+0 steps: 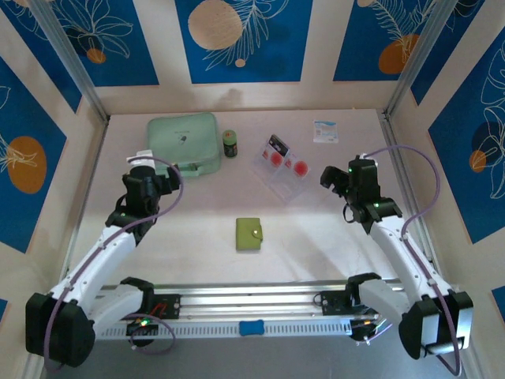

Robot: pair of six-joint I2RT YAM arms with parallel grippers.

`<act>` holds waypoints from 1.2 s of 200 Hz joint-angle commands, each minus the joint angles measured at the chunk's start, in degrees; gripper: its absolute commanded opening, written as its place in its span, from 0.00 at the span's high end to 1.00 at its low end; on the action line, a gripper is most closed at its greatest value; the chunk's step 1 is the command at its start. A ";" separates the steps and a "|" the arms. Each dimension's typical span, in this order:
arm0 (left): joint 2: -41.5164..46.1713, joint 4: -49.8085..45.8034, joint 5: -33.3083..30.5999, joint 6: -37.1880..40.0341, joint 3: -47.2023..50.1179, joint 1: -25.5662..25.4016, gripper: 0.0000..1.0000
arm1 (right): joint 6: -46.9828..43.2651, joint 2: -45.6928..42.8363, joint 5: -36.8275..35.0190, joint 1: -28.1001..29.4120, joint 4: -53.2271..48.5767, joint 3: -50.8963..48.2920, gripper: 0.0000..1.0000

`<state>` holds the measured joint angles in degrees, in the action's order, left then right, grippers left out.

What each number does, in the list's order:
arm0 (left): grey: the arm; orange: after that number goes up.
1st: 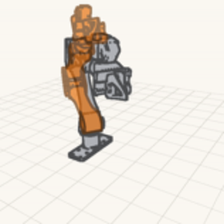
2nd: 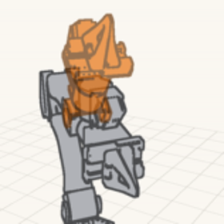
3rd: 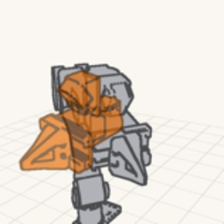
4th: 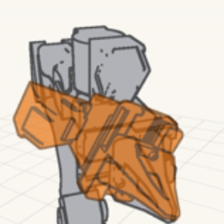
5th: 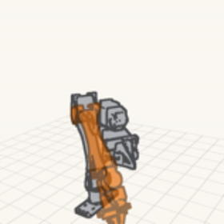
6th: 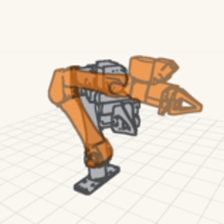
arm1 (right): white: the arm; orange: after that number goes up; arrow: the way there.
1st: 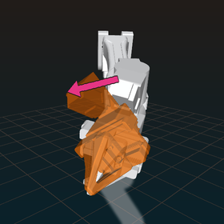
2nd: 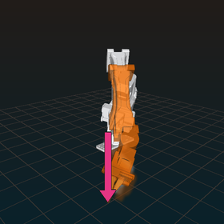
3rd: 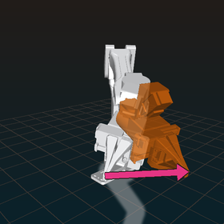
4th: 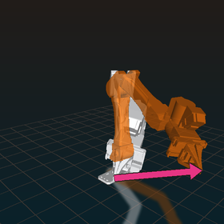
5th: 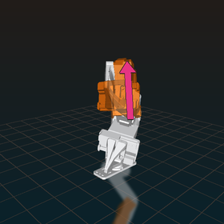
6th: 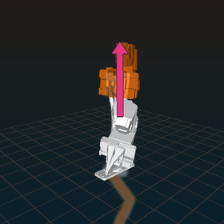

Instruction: Put the credit cards into the card holder

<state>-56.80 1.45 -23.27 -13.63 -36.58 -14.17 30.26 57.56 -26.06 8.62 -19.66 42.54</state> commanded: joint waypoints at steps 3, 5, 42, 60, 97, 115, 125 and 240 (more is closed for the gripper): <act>-1.14 12.04 -1.75 6.87 3.31 3.18 0.00 | -5.53 2.03 -5.21 -3.36 9.33 -2.10 0.01; -1.20 12.60 -1.58 7.32 3.54 3.43 0.00 | -5.55 2.27 -5.35 -3.68 9.78 -2.22 0.01; -3.93 19.67 0.18 10.24 9.02 9.18 0.00 | -9.03 5.55 -8.40 -6.60 20.07 -5.92 0.01; -5.90 24.23 3.64 7.10 11.96 11.38 0.00 | -11.42 7.60 -9.60 -6.69 25.28 -8.07 0.01; -13.85 36.75 8.06 8.46 15.78 11.45 0.00 | -14.91 14.87 -9.86 -6.67 35.92 -12.12 0.01; -18.50 41.57 10.63 11.36 16.40 11.36 0.00 | -17.03 18.66 -7.94 -6.61 42.65 -14.36 0.01; -20.77 43.64 11.74 11.93 16.57 11.28 0.00 | -18.73 19.48 -5.86 -6.61 46.54 -15.61 0.01; -32.74 52.40 21.45 17.95 15.29 9.25 0.00 | -22.81 14.86 19.61 -12.34 61.09 -24.56 0.00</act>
<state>-89.34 53.23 -3.99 3.40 -19.46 -4.54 8.10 73.21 -12.08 -1.78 37.04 18.37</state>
